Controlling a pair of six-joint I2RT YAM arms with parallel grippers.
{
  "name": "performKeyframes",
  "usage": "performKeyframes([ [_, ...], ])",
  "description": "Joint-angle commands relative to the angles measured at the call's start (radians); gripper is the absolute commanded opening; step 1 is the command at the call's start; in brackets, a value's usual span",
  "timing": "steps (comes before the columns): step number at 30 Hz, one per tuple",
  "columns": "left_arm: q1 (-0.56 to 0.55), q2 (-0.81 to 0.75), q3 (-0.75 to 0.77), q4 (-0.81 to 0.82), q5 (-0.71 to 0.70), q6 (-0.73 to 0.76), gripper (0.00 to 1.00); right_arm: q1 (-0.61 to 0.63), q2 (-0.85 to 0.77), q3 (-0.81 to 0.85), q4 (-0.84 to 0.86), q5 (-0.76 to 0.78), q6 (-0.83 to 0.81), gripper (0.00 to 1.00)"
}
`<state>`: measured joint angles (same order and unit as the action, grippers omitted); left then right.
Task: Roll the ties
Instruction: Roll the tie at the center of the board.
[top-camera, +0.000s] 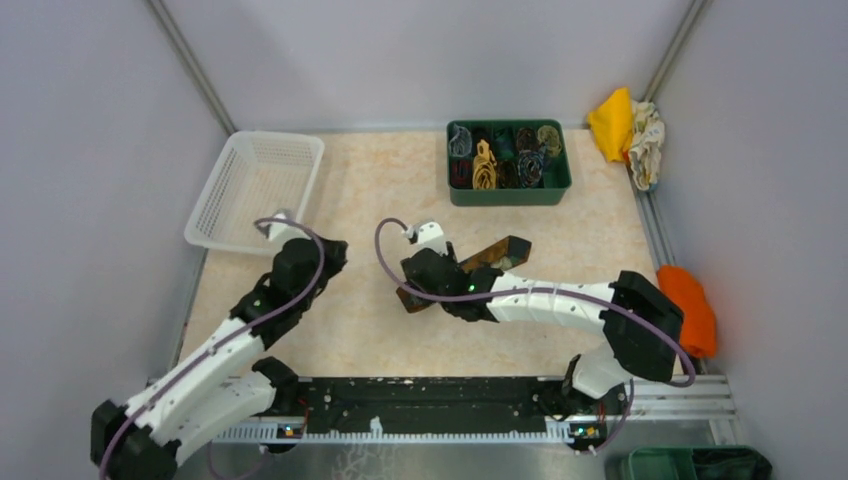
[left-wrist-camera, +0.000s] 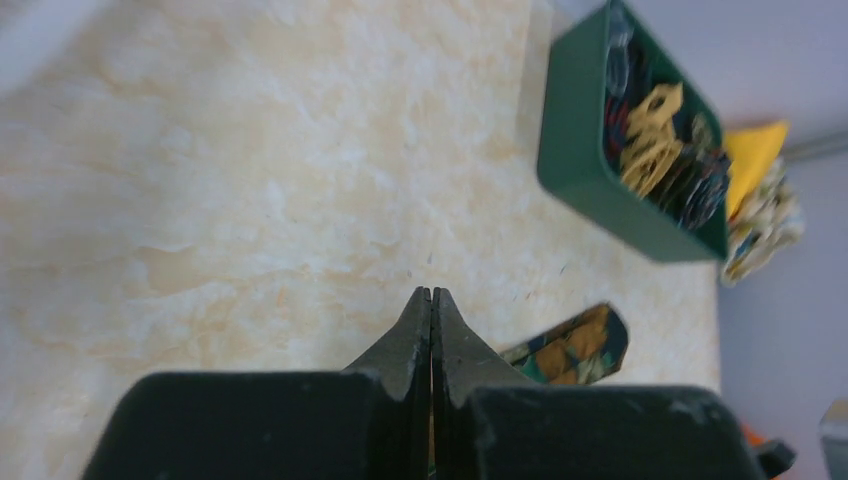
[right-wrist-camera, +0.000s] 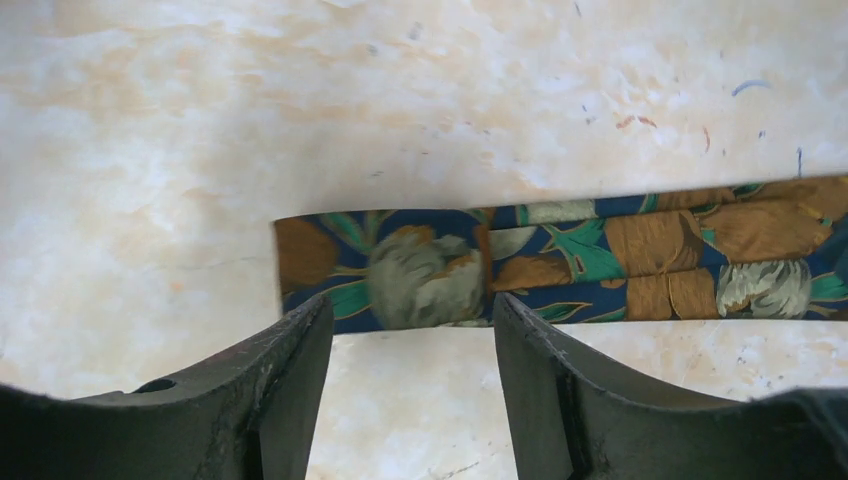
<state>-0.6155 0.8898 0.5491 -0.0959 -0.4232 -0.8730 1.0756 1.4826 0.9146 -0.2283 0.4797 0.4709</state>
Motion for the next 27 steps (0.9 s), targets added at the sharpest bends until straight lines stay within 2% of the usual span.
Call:
performKeyframes([
  [1, -0.004, -0.249, 0.033, -0.333, -0.269, -0.183, 0.0, 0.123, -0.001, 0.114, -0.092, 0.19, -0.075, 0.63],
  [3, -0.004, -0.368, 0.049, -0.473, -0.346, -0.262, 0.0, 0.18, 0.041, 0.148, -0.103, 0.255, -0.106, 0.66],
  [8, -0.004, -0.567, 0.077, -0.552, -0.432, -0.246, 0.0, 0.253, 0.2, 0.265, -0.145, 0.33, -0.17, 0.72],
  [17, -0.004, -0.551, 0.126, -0.583, -0.442, -0.194, 0.0, 0.267, 0.423, 0.423, -0.207, 0.38, -0.202, 0.76],
  [27, -0.006, -0.554, 0.093, -0.51, -0.434, -0.144, 0.0, 0.223, 0.494, 0.396, -0.225, 0.358, -0.142, 0.78],
])
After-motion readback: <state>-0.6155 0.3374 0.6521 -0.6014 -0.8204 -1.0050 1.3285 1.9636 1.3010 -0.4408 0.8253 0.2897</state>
